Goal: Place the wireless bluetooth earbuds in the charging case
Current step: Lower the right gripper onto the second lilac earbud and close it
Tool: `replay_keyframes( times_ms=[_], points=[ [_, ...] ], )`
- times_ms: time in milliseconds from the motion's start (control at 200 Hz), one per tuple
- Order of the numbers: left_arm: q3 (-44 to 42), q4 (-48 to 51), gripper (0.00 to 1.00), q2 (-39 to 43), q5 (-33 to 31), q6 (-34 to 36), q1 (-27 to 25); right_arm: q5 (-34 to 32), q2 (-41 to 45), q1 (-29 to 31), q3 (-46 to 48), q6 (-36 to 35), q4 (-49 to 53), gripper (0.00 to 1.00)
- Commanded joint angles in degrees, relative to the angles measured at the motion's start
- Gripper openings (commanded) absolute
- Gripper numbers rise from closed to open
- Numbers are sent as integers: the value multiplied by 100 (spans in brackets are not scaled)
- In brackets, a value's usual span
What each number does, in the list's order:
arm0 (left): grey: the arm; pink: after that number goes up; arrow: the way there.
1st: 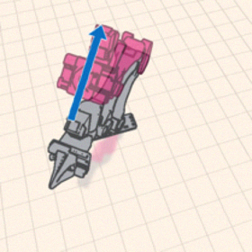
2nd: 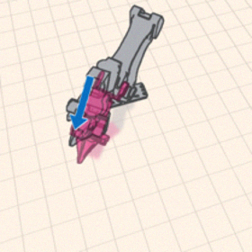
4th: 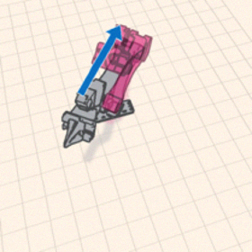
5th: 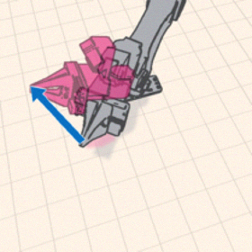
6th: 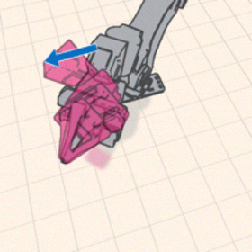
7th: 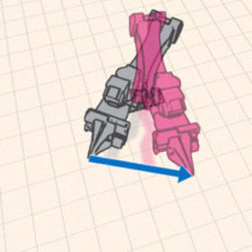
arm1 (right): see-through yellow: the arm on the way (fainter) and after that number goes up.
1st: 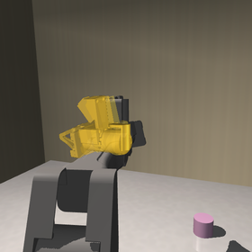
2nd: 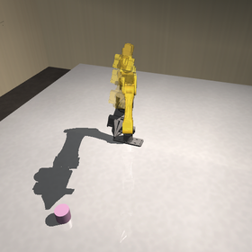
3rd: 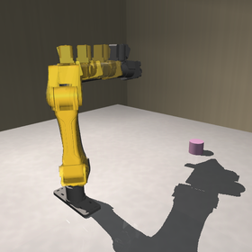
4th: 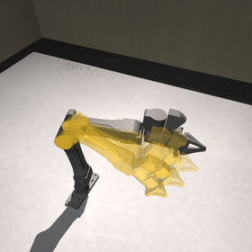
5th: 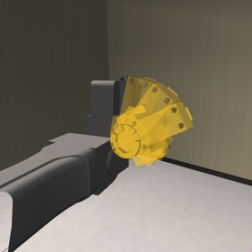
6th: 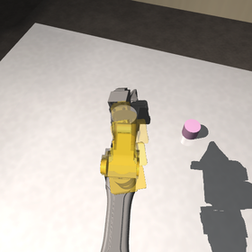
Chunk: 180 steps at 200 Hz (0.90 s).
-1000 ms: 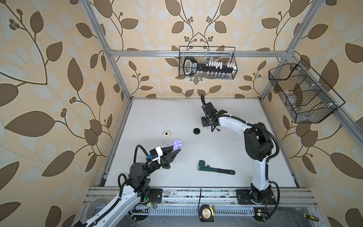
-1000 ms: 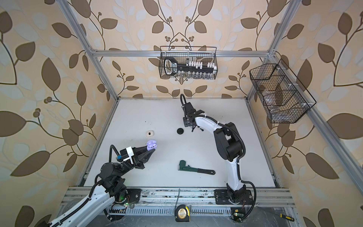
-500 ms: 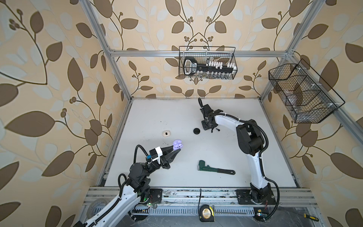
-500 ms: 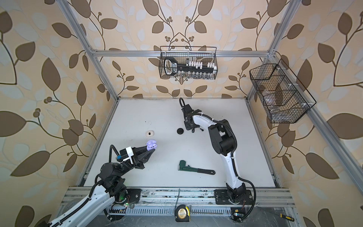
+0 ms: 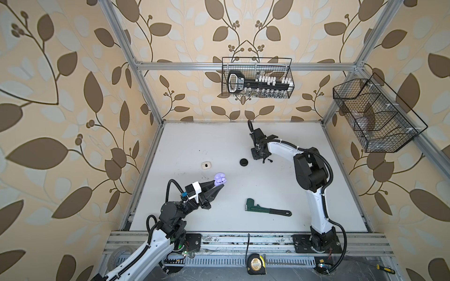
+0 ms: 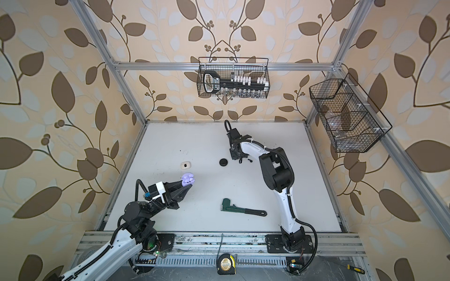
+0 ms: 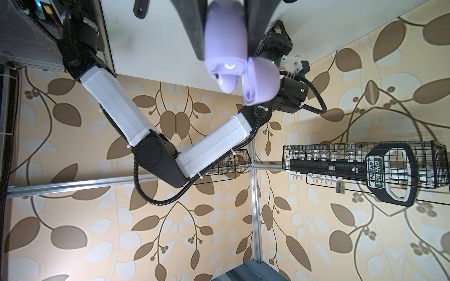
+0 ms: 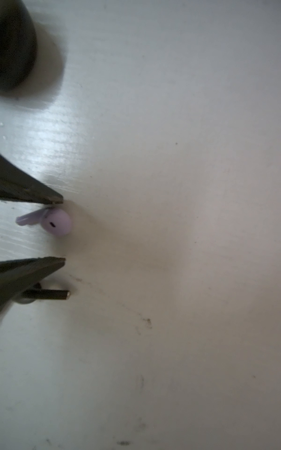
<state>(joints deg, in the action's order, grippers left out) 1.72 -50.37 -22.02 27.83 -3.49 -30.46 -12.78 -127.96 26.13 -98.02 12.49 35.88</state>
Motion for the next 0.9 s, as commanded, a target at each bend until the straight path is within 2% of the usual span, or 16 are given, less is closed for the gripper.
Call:
replay_keyframes(
  times_ms=[0, 205, 375, 585, 895],
  points=[
    [75, -245, 0, 84, -41, -3, -56, 125, -208, 2, 63, 73, 1, 36],
    [75, -209, 0, 124, -59, -3, -63, 179, -229, -3, 87, 135, -20, 31],
    [66, -210, 0, 136, -59, -3, -62, 282, -212, -11, 225, 183, -128, 23],
    [66, -200, 0, 145, -50, -21, -53, 310, -104, -20, 450, 303, -288, 20],
    [64, -225, 0, 91, -57, -20, -60, 644, 605, -3, 1239, 595, -985, 18]
  ],
)
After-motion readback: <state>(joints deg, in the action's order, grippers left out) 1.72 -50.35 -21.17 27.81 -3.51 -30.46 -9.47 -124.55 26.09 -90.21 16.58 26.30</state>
